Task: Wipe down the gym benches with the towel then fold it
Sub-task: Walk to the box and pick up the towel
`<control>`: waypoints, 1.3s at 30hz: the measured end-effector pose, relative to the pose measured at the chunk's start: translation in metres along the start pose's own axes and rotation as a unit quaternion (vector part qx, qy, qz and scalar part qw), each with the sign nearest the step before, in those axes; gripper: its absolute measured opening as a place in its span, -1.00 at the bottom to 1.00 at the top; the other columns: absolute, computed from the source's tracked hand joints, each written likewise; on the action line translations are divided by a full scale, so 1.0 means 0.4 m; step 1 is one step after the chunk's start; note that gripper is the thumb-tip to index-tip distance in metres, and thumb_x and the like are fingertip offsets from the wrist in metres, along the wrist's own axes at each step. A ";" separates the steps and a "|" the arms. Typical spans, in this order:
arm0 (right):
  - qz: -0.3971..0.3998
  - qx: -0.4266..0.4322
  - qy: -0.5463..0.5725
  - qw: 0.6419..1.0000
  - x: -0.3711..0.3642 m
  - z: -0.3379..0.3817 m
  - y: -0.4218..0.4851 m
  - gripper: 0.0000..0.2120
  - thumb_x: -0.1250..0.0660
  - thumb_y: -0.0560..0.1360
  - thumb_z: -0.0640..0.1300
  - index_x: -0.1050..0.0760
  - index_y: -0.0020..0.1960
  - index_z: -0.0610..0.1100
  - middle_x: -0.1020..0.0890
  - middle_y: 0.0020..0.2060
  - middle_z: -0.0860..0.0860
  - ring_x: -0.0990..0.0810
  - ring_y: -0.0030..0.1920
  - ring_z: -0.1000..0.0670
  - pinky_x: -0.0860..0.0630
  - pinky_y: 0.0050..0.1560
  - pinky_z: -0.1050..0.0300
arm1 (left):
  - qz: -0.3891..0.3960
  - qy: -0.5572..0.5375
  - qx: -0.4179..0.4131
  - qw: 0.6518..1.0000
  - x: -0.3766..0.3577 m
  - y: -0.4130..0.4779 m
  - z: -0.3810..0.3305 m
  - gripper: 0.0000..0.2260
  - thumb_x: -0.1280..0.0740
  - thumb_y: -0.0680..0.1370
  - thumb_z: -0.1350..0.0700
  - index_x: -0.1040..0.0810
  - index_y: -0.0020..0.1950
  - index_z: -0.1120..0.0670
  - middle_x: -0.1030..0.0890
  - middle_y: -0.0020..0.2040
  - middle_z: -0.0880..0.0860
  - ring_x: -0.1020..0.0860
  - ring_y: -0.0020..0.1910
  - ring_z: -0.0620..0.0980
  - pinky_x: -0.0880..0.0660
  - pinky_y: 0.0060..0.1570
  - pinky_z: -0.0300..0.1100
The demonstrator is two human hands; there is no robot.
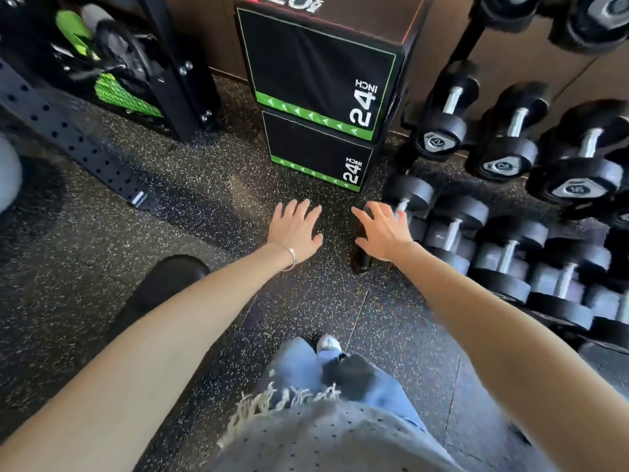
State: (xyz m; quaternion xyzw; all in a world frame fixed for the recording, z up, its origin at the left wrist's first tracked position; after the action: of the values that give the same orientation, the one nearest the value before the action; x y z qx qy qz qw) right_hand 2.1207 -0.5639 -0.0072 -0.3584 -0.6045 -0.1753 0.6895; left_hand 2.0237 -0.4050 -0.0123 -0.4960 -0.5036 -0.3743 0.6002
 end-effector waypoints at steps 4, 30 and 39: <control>0.010 0.022 -0.016 1.000 0.004 -0.017 0.093 -0.34 -0.25 0.52 0.09 -0.03 0.51 0.04 -0.14 0.47 -0.08 -0.09 0.46 -0.14 -0.07 0.40 -0.27 | 0.010 0.008 0.007 1.000 0.001 0.092 0.033 -0.43 -0.08 0.57 -0.19 -0.07 0.54 -0.03 -0.14 0.53 0.09 -0.10 0.50 0.14 -0.03 0.47 0.12; 0.003 -0.020 0.006 1.000 0.222 -0.059 0.887 -0.36 -0.25 0.52 0.09 -0.07 0.51 0.03 -0.14 0.47 -0.08 -0.09 0.47 -0.14 -0.08 0.41 -0.27 | 0.016 0.027 -0.048 0.998 0.159 0.834 0.421 -0.43 -0.09 0.58 -0.17 -0.08 0.53 -0.02 -0.12 0.54 0.11 -0.10 0.50 0.14 -0.04 0.46 0.11; -0.016 -0.036 0.014 0.999 0.279 -0.252 1.111 -0.36 -0.28 0.51 0.09 -0.11 0.50 0.01 -0.17 0.45 -0.09 -0.12 0.45 -0.13 -0.12 0.39 -0.27 | 0.022 0.032 -0.066 0.997 0.222 1.128 0.375 -0.44 -0.10 0.58 -0.15 -0.09 0.53 0.00 -0.13 0.53 0.12 -0.11 0.50 0.14 -0.06 0.46 0.10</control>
State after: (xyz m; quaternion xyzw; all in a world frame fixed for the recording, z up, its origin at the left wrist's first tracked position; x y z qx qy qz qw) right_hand 2.5154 -0.3108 -0.0268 -0.3708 -0.5934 -0.2129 0.6820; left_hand 2.4355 -0.1521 -0.0242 -0.5332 -0.4473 -0.4087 0.5904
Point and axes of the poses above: each hand's wrist, its own y-axis towards the middle knuckle, its own x-axis out of the back of the hand, z = x × y, the point moved 3 cm from there along y, towards the middle knuckle
